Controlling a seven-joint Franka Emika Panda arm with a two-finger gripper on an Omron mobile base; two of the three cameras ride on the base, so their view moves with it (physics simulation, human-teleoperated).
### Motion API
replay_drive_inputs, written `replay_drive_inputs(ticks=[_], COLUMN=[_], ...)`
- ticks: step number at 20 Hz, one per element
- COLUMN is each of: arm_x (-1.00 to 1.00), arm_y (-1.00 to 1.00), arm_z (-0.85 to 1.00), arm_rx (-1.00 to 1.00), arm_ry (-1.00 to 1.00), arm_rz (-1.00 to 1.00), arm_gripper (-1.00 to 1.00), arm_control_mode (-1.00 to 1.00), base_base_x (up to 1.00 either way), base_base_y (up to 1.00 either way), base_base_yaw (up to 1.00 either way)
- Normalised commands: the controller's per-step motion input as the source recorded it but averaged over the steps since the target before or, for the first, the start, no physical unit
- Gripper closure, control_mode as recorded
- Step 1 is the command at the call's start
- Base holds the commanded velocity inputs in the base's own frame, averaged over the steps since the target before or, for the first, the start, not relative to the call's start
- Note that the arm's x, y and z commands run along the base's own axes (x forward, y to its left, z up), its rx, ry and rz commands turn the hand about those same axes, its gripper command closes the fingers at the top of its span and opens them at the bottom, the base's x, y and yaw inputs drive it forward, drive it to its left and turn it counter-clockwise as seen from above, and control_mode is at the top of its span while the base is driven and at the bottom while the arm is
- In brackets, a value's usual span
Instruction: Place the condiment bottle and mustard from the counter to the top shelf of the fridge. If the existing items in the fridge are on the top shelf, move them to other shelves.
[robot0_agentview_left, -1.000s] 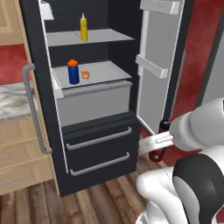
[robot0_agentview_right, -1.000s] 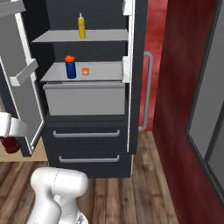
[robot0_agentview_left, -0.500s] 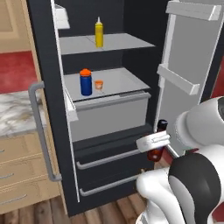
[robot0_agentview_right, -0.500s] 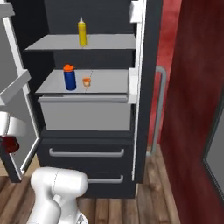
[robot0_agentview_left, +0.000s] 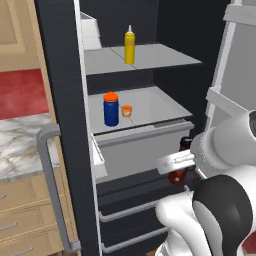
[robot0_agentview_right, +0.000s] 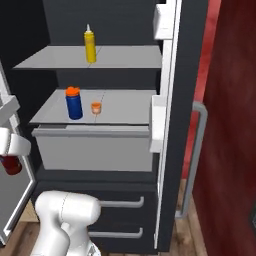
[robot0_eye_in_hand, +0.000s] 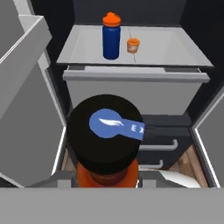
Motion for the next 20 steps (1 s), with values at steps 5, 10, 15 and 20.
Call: replay_drive_inputs(ticks=[5,10,15,20], arm_x=[0.0,0.0,0.0,0.0], arm_y=[0.0,0.0,0.0,0.0], arm_z=[0.0,0.0,0.0,0.0], arm_rx=[0.0,0.0,0.0,0.0], arm_ry=[0.0,0.0,0.0,0.0], arm_rz=[0.0,0.0,0.0,0.0], arm_gripper=[1.0,1.0,1.0,1.0], arm_control_mode=[1.0,1.0,1.0,1.0], base_base_x=[0.54,0.56,0.68,0.78], base_base_y=[-0.14,-0.22,-0.26,-0.17], base_base_yaw=[0.07,0.04,0.05,0.04])
